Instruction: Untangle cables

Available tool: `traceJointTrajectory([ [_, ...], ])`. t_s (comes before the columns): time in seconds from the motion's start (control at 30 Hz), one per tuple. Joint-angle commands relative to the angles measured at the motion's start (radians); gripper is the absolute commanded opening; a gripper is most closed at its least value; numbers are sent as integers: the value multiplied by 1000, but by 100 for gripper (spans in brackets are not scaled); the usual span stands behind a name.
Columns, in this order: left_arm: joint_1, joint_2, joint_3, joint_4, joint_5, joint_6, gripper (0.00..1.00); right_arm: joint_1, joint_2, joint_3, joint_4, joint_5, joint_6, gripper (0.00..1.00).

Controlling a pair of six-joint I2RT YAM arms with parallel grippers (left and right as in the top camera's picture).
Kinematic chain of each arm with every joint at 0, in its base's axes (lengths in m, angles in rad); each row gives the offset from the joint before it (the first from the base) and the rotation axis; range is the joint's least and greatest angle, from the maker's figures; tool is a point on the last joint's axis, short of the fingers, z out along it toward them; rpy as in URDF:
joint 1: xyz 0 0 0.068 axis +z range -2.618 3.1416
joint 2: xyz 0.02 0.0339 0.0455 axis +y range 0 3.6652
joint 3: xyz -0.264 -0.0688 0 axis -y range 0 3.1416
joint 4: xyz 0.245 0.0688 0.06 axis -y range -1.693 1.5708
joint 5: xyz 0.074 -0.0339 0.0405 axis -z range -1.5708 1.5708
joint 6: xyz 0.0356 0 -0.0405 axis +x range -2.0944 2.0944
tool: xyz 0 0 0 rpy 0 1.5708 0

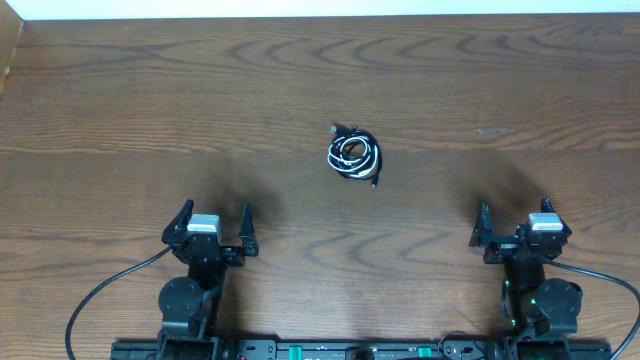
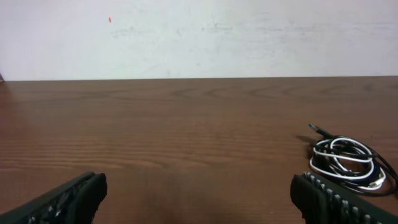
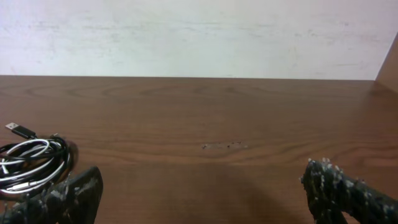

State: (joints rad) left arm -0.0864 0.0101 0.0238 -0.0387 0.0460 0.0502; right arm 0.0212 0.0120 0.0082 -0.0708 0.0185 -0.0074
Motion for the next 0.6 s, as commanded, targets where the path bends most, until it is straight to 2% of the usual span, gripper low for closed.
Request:
traceJointTrajectory([
  [0.0, 5, -4, -20, -31, -28, 8, 100, -6, -3, -3, -4, -2, 10, 99],
  [0.03, 5, -4, -20, -27, -22, -12, 100, -6, -3, -3, -4, -2, 10, 99],
  [0.07, 5, -4, -20, -17, 55, -88, 100, -6, -3, -3, -4, -2, 10, 99],
  [0.13, 4, -4, -20, 21, 289, -263, 100, -5, -3, -3, 43, -18, 34, 99],
  [0.17, 4, -4, -20, 58, 430, -357, 100, -5, -3, -3, 97, -53, 93, 99],
  [0.23, 4, -4, -20, 132, 607, -469, 100, -3, -3, -3, 205, -203, 298, 99],
  [0.3, 4, -4, -20, 180, 662, -479, 100, -3, -3, -3, 246, -342, 454, 99],
  [0.4, 4, -4, -16, 327, 740, -515, 100, -3, -3, -3, 252, -474, 588, 99],
  [0.5, 4, -4, 27, 454, 743, -565, 100, -3, -3, -3, 371, -512, 764, 99],
  [0.57, 5, 0, 87, 460, 744, -559, 100, -3, -3, -2, 540, -546, 754, 99],
])
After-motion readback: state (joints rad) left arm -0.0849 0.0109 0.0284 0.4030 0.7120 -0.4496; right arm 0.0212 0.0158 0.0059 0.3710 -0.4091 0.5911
